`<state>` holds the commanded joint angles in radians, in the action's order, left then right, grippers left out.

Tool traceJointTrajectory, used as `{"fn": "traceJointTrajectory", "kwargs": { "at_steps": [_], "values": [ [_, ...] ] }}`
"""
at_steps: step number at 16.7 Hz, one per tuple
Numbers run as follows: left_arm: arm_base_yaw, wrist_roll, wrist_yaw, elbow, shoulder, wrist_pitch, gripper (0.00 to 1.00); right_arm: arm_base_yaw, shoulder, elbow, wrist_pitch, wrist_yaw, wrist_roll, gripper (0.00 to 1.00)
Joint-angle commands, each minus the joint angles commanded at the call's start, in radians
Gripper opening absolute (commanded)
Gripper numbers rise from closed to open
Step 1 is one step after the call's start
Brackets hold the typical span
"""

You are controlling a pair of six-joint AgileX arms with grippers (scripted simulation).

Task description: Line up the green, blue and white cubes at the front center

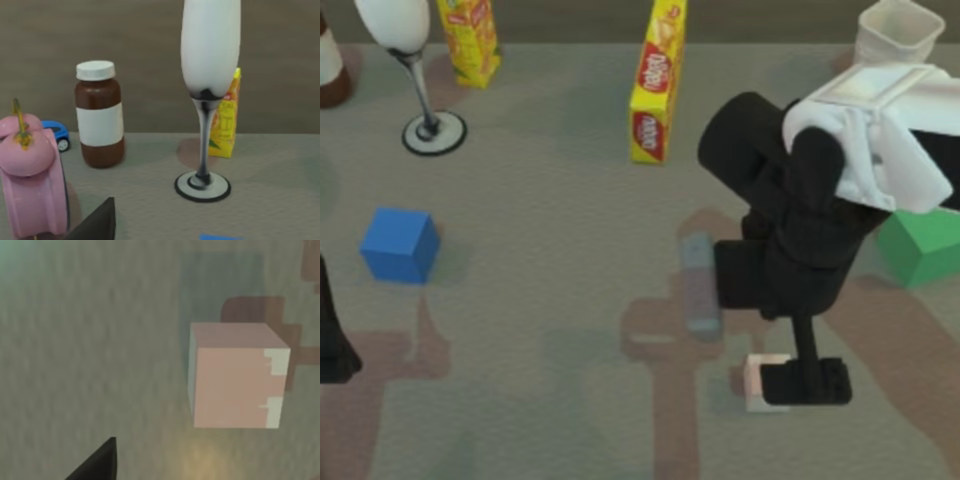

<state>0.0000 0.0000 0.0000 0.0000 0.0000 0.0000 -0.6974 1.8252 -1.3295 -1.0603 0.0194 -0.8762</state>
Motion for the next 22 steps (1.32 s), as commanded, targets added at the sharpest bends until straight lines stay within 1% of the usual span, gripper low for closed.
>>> {"fn": "traceJointTrajectory", "kwargs": {
  "at_steps": [3,7,10,15,18,22],
  "values": [
    [-0.004,0.003,0.002,0.061,0.061,-0.042,1.0,0.026,-0.056,0.039,0.044,0.007,0.021,1.0],
    [-0.012,0.015,0.003,0.278,0.292,-0.185,1.0,0.118,-0.265,0.174,0.184,0.025,0.103,1.0],
    [-0.019,0.027,0.002,0.501,0.575,-0.339,1.0,0.216,-0.502,0.336,0.32,0.038,0.203,1.0],
    [-0.033,0.05,0.001,0.907,1.15,-0.632,1.0,0.406,-0.987,0.708,0.574,0.048,0.429,1.0],
    [-0.042,0.063,0.001,1.135,1.457,-0.801,1.0,0.506,-1.262,0.925,0.713,0.042,0.564,1.0],
    [-0.052,0.078,0.001,1.406,1.784,-0.987,1.0,0.605,-1.547,1.148,0.88,0.02,0.717,1.0]
  ]
}}
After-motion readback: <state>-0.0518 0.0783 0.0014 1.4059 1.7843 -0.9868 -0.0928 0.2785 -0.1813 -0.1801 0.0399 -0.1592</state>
